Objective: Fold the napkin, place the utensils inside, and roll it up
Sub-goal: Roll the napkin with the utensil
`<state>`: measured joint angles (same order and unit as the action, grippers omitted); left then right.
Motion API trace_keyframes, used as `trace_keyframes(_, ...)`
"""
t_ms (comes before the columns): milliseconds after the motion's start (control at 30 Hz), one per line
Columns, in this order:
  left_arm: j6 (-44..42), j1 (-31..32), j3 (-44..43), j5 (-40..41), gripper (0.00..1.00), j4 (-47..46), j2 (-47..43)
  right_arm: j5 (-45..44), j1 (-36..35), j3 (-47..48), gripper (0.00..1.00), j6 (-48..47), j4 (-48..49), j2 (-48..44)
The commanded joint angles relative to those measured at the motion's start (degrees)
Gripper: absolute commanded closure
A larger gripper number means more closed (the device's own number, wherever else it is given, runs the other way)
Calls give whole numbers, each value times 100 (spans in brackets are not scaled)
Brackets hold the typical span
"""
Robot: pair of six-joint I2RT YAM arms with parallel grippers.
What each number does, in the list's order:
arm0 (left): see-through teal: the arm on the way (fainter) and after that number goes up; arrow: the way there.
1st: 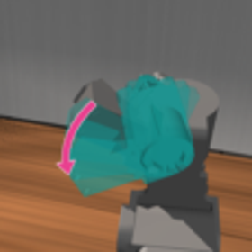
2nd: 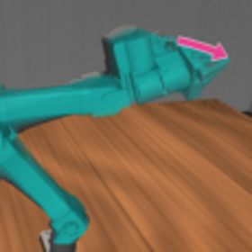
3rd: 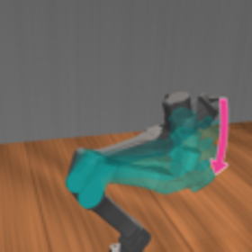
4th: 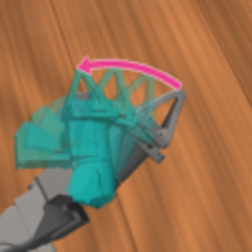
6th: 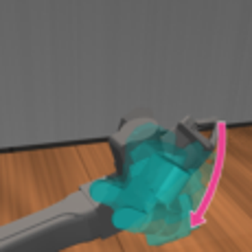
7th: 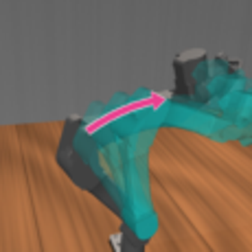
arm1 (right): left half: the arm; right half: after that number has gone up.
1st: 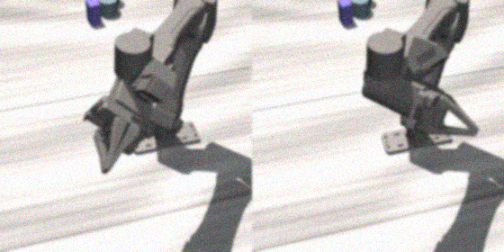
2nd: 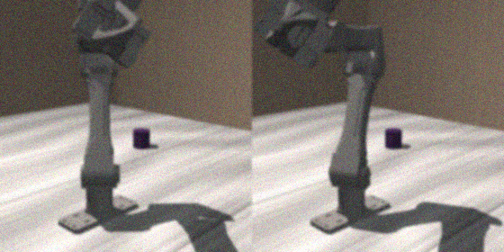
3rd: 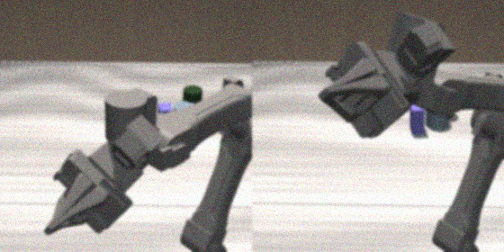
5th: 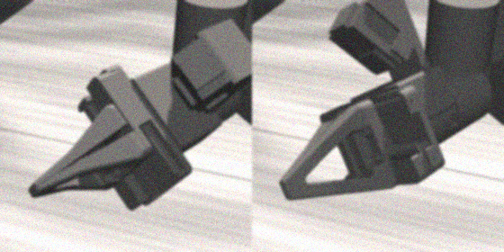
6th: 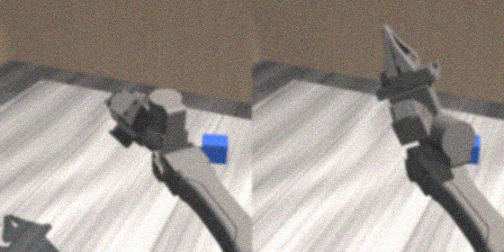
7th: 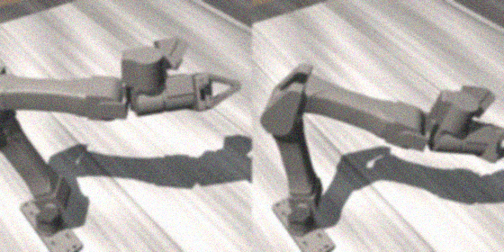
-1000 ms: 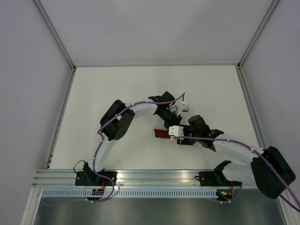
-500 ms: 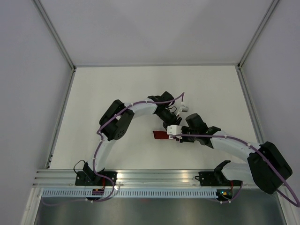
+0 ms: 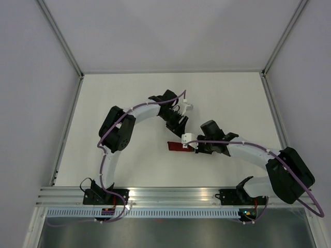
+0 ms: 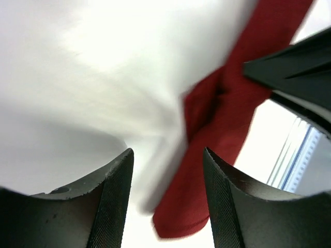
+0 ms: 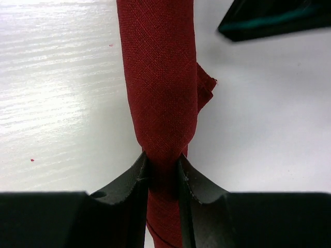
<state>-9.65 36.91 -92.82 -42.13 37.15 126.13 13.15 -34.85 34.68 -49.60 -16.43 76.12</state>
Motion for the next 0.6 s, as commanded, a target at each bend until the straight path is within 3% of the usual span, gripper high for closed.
trace_keyframes(0, 489, -332, 114, 582, 39, -172, -623, 13, -4, 232, 73, 389, -423, 341)
trace_keyframes(333, 1175, -729, 922, 1259, 39, -646, -1844, -251, 40, 1137, 75, 1399, -651, 1475)
trace_keyframes(567, 1931, -746, 2117, 1708, 40, -1314, -2933, -252, 127, 2199, 75, 2147, -1064, 2476)
